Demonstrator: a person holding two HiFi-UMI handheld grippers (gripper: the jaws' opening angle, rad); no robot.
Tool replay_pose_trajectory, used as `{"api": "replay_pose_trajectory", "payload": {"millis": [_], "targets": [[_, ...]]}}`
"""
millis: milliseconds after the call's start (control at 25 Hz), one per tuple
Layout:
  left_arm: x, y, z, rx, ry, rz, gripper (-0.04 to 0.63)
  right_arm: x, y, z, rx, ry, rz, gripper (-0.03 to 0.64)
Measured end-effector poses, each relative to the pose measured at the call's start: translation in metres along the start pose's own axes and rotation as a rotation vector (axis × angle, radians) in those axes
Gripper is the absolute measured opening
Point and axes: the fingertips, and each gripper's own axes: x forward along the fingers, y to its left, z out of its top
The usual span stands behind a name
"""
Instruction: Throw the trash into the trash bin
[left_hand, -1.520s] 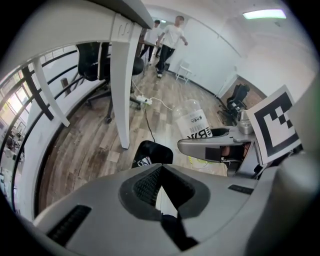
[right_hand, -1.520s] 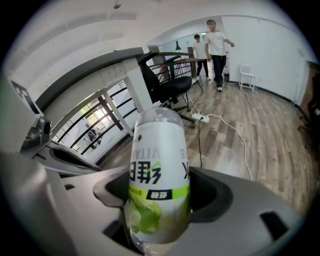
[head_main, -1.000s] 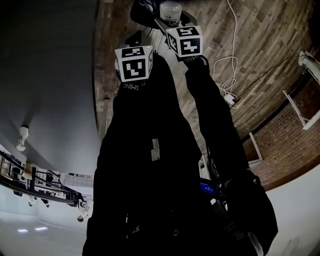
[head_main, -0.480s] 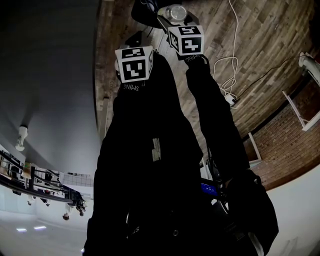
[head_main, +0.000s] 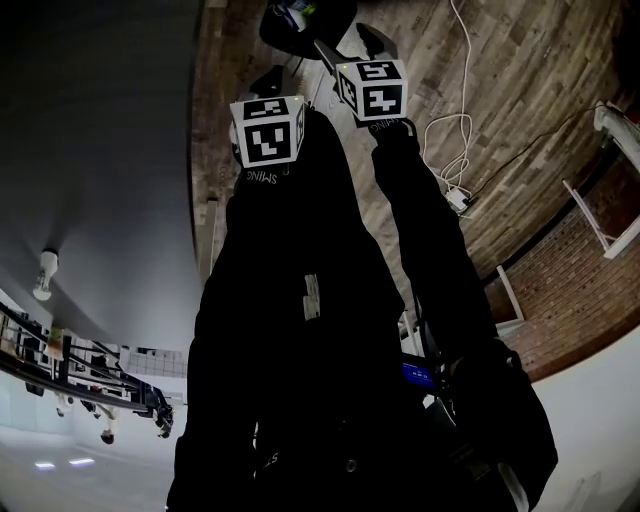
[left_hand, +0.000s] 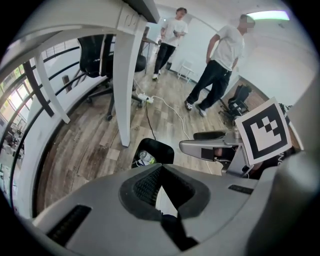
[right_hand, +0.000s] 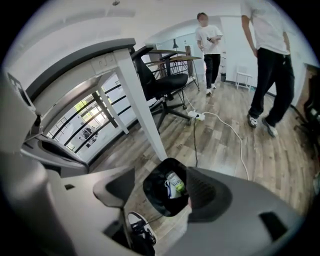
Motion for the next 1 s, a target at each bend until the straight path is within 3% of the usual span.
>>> {"api": "replay_pose_trajectory", "payload": {"millis": [320,480,640,800,1000], "targets": [[-0.029,-0.030,0.021,0.079,-0.030,-0.034,0.000,-0.049,0.015,0.019,-0.011,-0.026,0.009,0.330],[-0.055,-0.044,0.029,0.074,-0.045,-0.050,0.000,-0.084,0.030,0.037,-0.011,-0.048,0.003,0.311],[-0.094,-0.061,0.046,0.070,-0.095,-0.055,0.000,-0.125,0.043,0.065,-0.030,-0.089,-0.022,0.234],[-0.138,-0.076,0.070,0.068,-0.169,-0.058,0.000,-0.169,0.058,0.097,-0.058,-0.149,-0.031,0.203],[-0.198,-0.081,0.090,0.039,-0.252,-0.056,0.000,-0.219,0.083,0.130,-0.099,-0.202,-0.051,0.098]]}}
